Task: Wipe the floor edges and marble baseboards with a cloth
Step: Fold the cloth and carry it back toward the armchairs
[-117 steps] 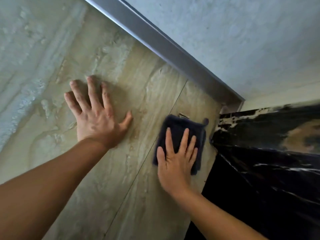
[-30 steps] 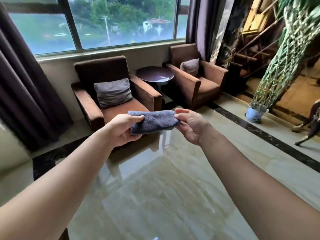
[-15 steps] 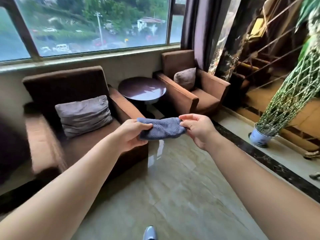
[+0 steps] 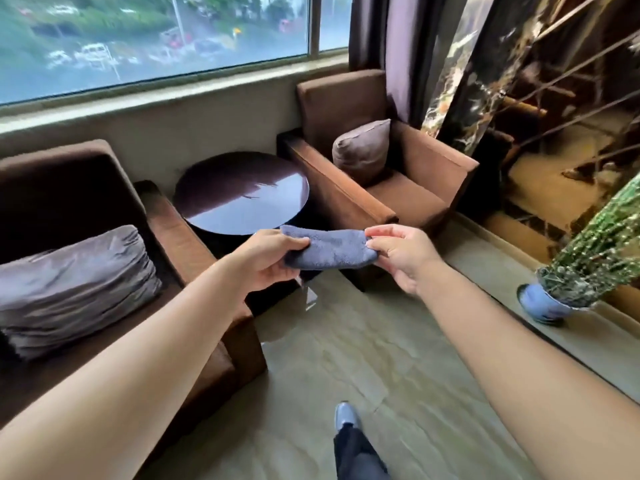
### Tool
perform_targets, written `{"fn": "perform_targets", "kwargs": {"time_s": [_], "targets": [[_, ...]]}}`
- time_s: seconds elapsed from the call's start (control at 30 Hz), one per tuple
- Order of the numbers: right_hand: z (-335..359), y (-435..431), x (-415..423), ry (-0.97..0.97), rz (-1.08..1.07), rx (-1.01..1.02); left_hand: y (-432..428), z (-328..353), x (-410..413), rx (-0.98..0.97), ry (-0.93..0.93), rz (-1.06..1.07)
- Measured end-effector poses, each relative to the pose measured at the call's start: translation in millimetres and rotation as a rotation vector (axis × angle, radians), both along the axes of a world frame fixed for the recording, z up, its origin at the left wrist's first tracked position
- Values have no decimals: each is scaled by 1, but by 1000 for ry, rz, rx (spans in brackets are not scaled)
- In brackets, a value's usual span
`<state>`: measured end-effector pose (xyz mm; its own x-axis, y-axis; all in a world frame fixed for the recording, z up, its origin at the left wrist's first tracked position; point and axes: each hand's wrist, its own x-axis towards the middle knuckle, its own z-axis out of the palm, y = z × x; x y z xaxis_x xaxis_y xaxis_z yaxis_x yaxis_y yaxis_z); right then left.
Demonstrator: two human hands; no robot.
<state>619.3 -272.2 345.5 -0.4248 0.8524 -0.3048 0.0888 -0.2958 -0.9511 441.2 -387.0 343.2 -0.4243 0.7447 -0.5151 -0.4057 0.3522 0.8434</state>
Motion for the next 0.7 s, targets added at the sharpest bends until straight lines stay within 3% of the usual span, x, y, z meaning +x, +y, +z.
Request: {"fn": "perform_targets", "kwargs": {"time_s": [0.17, 0.33, 0.57, 0.7], "targets": [[-15, 136, -94, -48, 148, -50, 106, -20, -72, -57, -58, 137], [-38, 215, -207, -153, 352, -71, 163, -47, -158, -118, -63, 292], [-153, 318, -368, -411, 508, -40, 256, -173, -303, -286, -202, 372], [-216, 372, -469, -497, 589, 77, 299, -243, -374, -221, -88, 530]]}}
